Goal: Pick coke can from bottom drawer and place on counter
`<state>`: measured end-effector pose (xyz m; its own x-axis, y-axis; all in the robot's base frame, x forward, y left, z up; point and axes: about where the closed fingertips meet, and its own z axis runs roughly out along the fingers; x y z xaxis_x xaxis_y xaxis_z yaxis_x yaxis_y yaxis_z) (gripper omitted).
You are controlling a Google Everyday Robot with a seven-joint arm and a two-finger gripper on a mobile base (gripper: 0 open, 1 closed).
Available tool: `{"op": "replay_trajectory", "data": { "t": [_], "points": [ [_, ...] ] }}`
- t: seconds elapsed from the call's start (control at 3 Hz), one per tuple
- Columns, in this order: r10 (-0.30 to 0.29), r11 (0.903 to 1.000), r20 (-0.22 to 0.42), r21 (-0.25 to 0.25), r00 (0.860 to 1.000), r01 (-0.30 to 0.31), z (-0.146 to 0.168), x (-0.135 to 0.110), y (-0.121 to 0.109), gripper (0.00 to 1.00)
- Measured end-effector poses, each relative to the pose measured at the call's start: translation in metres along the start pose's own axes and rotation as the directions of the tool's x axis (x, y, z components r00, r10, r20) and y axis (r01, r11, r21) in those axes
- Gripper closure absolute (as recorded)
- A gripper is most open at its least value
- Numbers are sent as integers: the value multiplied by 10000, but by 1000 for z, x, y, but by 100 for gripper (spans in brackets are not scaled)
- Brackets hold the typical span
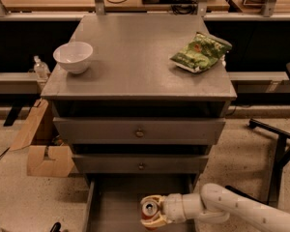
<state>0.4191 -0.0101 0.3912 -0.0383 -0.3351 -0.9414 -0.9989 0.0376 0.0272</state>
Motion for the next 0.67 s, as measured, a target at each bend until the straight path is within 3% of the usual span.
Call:
{"op": "replay_trajectory", "data": {
  "t": [0.33,0.67],
  "points": [
    [347,9994,472,-80,9983,-344,-74,-77,0,100],
    [618,9962,809,563,9948,-665,-152,-154,-26,100]
  ]
}}
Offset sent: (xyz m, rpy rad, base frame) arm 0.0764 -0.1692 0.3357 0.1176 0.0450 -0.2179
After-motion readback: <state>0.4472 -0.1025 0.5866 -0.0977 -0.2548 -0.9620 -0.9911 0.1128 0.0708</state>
